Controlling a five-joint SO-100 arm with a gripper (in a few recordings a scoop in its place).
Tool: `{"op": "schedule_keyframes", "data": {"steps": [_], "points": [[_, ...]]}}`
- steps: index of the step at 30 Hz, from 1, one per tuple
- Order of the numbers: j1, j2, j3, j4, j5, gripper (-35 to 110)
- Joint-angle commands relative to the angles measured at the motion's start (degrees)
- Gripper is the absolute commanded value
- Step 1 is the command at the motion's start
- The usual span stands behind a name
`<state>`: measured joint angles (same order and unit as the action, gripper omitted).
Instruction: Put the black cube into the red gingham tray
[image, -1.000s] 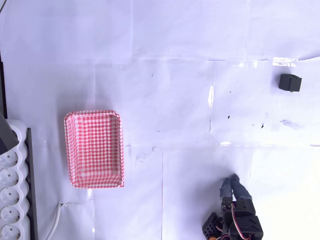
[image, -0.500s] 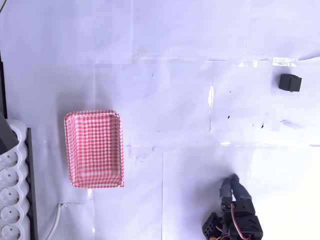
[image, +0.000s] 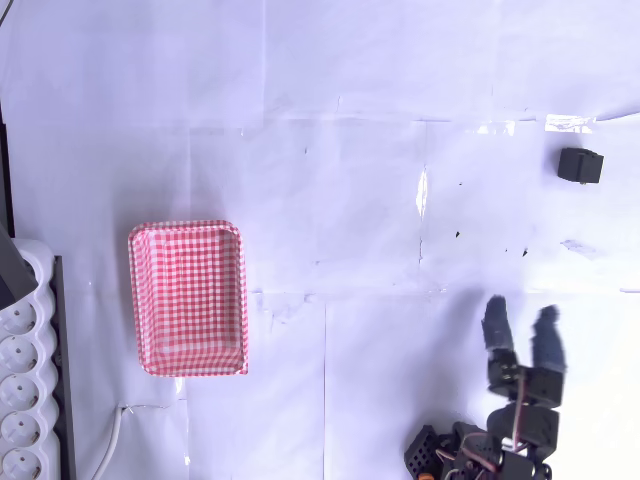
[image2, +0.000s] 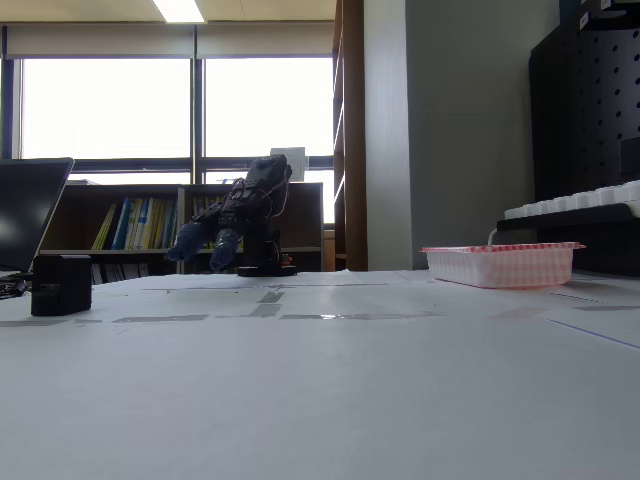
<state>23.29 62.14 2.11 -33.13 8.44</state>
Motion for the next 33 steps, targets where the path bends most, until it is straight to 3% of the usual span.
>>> {"op": "schedule_keyframes", "data": {"steps": [1, 9, 21, 33], "points": [[2.5, 15.7, 8.3, -11.1, 3.4, 44], [0.0, 34.9, 26.1, -14.6, -3.1, 44], [-1.1, 56.5, 39.4, -30.8, -4.9, 43], [-3.0, 69.5, 60.3, -27.3, -10.7, 43]]}}
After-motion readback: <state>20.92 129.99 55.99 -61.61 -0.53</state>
